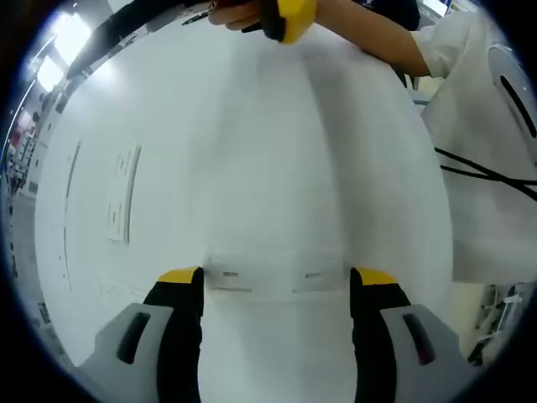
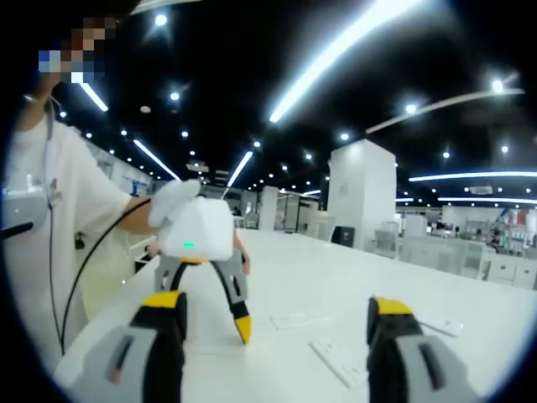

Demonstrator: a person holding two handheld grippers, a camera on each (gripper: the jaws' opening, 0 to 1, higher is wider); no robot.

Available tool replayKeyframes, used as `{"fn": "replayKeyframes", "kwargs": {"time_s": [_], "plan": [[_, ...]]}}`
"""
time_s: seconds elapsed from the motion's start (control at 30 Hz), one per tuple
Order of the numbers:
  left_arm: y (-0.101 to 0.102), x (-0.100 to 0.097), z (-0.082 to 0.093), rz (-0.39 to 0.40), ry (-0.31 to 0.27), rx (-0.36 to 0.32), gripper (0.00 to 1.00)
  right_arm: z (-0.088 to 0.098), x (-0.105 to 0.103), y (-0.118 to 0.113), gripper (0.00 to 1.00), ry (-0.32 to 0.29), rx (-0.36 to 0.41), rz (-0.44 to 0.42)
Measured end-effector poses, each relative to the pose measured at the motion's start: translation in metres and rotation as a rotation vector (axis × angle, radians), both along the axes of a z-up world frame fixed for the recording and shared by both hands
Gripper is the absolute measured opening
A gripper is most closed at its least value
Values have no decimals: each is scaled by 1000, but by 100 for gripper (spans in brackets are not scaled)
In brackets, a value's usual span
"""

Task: Locate the socket holder cover, grip the socket holder cover, clip it into the socket holder slot.

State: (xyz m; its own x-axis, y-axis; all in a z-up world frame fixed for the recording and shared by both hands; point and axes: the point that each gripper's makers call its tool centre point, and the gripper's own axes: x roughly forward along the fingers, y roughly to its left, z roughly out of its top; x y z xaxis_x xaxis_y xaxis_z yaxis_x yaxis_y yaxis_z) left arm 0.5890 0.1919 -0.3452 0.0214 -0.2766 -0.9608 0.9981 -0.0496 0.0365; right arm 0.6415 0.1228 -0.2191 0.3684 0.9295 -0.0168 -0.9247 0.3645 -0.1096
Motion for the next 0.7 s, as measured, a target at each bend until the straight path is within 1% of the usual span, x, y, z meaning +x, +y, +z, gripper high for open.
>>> {"fn": "replayKeyframes", "kwargs": {"time_s": [0.1, 0.7], "plan": [[-1, 1, 0, 9, 1, 4, 67, 0, -1, 0, 89, 0, -2, 2], [1, -1, 3, 3, 8, 37, 66, -6, -1, 3, 88, 6, -20, 11]]}}
